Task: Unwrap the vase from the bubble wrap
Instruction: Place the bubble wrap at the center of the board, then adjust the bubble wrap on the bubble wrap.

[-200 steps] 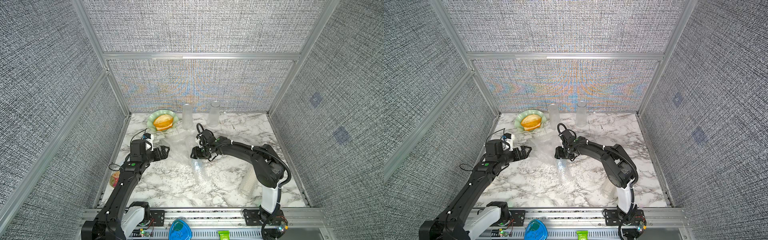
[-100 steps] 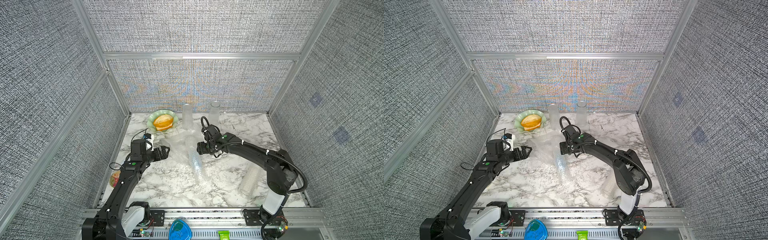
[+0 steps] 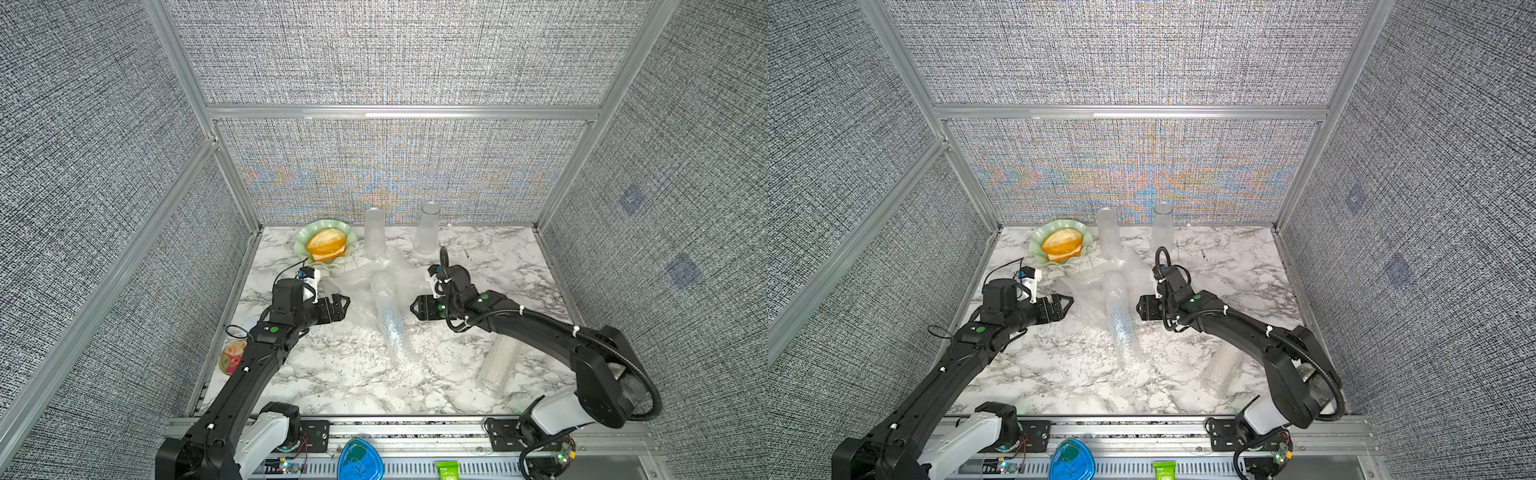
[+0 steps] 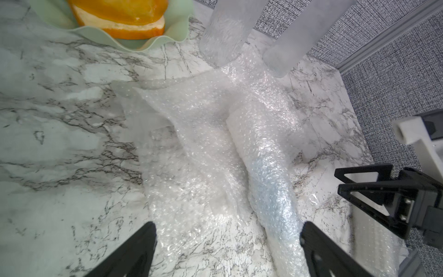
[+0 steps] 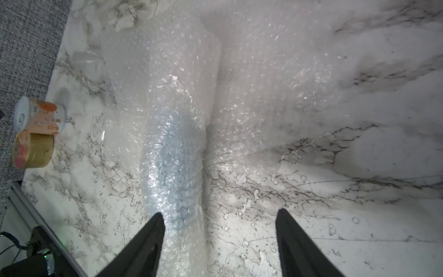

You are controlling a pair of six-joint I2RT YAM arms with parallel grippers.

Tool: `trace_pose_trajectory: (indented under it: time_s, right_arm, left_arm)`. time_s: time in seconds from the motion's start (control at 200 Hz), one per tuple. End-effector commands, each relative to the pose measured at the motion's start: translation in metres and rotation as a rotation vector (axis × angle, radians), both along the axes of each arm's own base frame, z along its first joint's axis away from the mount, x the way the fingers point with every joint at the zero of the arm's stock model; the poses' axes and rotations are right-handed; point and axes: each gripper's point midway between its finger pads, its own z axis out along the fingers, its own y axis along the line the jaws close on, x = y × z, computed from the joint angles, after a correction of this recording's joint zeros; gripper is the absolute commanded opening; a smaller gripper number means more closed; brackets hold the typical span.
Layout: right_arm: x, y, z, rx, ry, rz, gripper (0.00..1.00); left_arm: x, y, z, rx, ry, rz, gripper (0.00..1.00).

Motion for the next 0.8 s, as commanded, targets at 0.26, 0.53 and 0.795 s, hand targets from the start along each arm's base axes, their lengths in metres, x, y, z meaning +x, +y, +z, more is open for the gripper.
trace_pose_trajectory:
  time_s: [0.26,0.53,0.795]
  right_arm:
    - [-0.006,-0.045,-0.006,0.094,-0.008,-0.114,0.68]
    - [-0.016,-0.064,0.0,0.055,-0.057,-0.119,0.68]
    - [-0.022,-0.065,0.002,0.066,-0.068,-0.091,0.68]
  left_arm:
    - [-0.016,-0.043,-0.014,0.103,0.148,0.189,0.89]
    - [-0.019,-0.105,-0.057,0.22,0.304,0.156,0.89]
    - [-0.018,-0.139,-0.098,0.314,0.446,0.169,0.89]
